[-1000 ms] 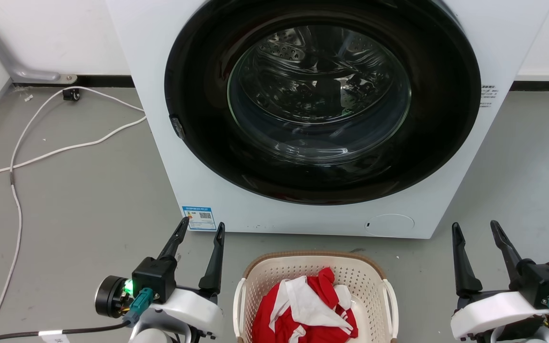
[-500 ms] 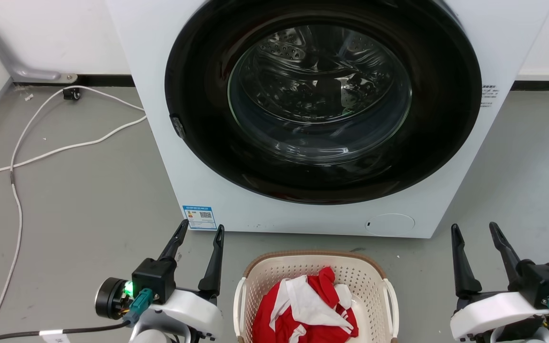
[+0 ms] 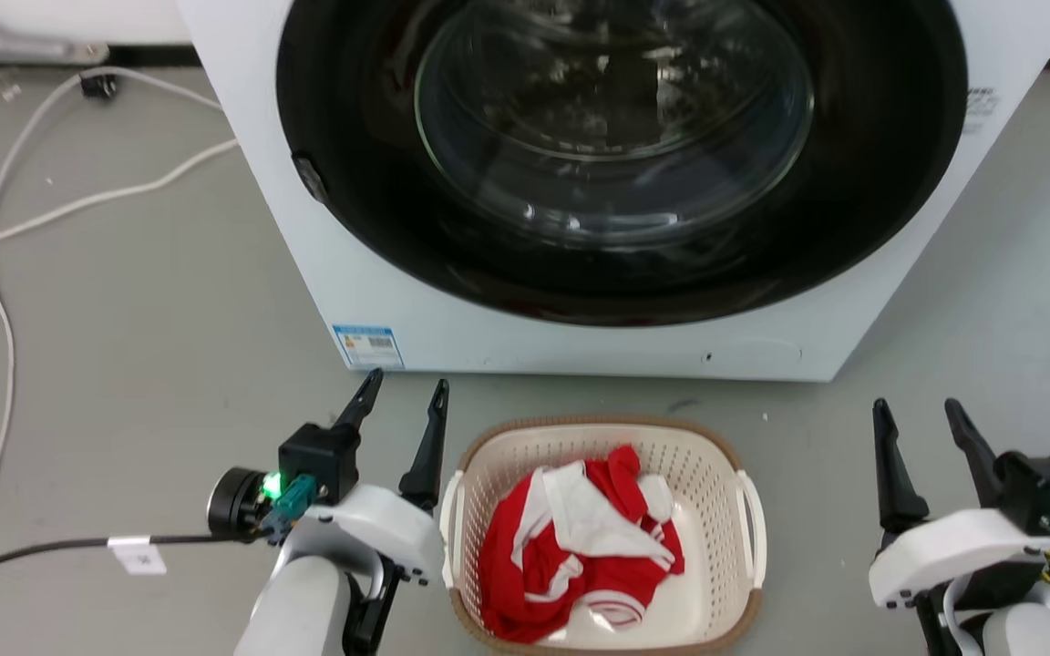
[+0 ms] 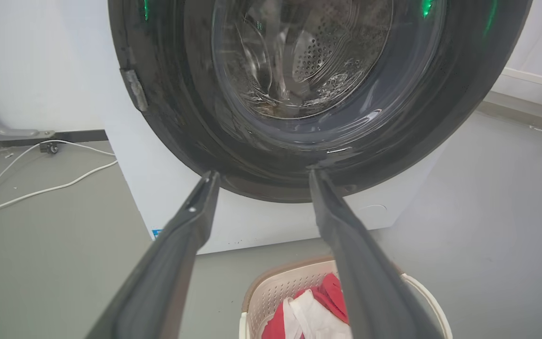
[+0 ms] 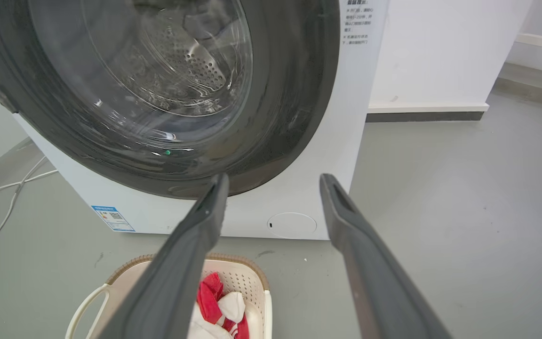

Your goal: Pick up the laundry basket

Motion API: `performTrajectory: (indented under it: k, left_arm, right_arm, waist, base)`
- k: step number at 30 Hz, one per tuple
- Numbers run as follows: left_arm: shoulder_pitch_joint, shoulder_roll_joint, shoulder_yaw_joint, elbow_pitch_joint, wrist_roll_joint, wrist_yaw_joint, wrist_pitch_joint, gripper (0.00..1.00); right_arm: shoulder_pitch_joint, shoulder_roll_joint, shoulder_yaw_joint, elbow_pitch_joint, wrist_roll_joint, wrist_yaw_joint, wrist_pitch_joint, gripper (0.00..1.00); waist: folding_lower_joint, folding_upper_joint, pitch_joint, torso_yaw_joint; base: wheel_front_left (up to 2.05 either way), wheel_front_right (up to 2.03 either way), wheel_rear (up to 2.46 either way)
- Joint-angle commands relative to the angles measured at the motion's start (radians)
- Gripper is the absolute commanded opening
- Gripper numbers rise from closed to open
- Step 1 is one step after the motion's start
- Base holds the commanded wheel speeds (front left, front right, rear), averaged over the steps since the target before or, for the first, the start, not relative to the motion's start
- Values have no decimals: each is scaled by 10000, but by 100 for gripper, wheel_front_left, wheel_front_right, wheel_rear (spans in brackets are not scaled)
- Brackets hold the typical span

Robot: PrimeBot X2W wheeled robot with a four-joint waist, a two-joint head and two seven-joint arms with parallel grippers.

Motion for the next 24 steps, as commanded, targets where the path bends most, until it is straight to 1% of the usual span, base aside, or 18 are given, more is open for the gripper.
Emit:
performTrajectory:
  k: [1, 4, 5, 10, 16, 24]
  left_arm:
    - [-420, -1, -45, 352, -66, 0, -24, 100]
    - [-902, -1, -87, 1008, -153, -31, -25, 100]
    - [-902, -1, -87, 1008, -153, -31, -25, 100]
    - [-1748, 40, -196, 2289, -365, -72, -25, 100]
    - [-2815, 214, -745, 4234, -1004, -90, 33, 100]
    - [-3915, 570, -1625, 5856, -2383, -83, 637, 100]
  right_arm:
    - [-389, 9, -44, 277, -19, -3, -23, 100]
    - [-818, 8, -22, 706, 17, -3, -22, 100]
    - [-818, 8, -22, 706, 17, -3, -22, 100]
    - [-1629, -32, 110, 1697, 180, -3, 37, 100]
    - [-2811, -94, 600, 3440, 447, -3, 121, 100]
    - [-4480, -79, 1419, 6024, 1194, -3, 185, 100]
  waist:
    - [0, 0, 714, -87]
    - [0, 0, 1324, -124]
    - [0, 0, 1324, -124]
    - [0, 0, 2321, -207]
    - [0, 0, 3363, -418]
    - [0, 0, 4388, -770]
  base:
    - [0, 0, 0]
    - [0, 0, 0]
    - [0, 0, 0]
    - [0, 0, 0]
    - [0, 0, 0]
    - [0, 0, 0]
